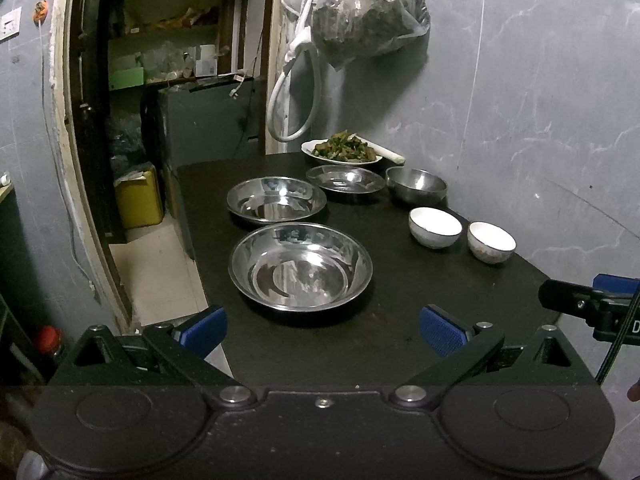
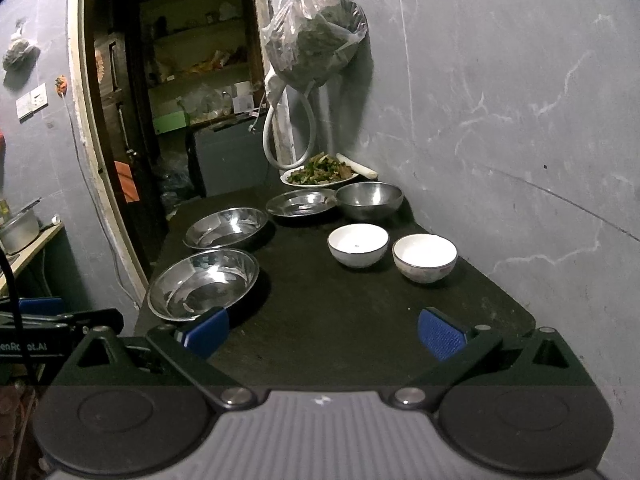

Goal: Organize plates and bowls

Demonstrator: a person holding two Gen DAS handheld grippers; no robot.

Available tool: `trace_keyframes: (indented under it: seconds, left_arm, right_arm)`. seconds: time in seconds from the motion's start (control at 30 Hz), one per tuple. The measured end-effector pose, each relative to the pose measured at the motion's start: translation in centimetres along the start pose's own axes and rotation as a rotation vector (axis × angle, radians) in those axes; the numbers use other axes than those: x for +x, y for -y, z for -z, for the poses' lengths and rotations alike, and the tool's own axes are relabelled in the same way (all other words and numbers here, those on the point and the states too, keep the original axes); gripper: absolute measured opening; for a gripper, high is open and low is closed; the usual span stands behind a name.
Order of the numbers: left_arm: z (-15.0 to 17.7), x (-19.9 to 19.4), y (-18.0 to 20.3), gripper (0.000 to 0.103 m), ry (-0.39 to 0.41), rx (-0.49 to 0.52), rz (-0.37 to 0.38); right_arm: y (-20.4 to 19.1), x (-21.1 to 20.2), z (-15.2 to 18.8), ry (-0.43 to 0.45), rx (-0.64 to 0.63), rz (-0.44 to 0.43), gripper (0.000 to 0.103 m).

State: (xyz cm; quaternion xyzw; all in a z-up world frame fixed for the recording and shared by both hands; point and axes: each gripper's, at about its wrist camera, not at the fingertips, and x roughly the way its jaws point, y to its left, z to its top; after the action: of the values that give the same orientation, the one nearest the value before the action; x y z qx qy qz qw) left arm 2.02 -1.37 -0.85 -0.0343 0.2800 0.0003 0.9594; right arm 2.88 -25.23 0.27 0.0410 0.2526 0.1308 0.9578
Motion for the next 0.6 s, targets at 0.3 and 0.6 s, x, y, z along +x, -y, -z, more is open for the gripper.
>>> trace_keyframes:
  seconds: [0.3,0.6]
  left_arm:
    - [0.0,0.8,0.3,0.102,-0.024,0.003,-0.001]
    - [-0.2,1.9,0.8,0.102,-0.049,0.010,-0.002]
  right_arm:
    - [0.4,0.7,0.1,-0.020,0.007,-0.001,0.103]
    - [1.0,1.5,0.2,-0.039,0.017,-0.004,0.103]
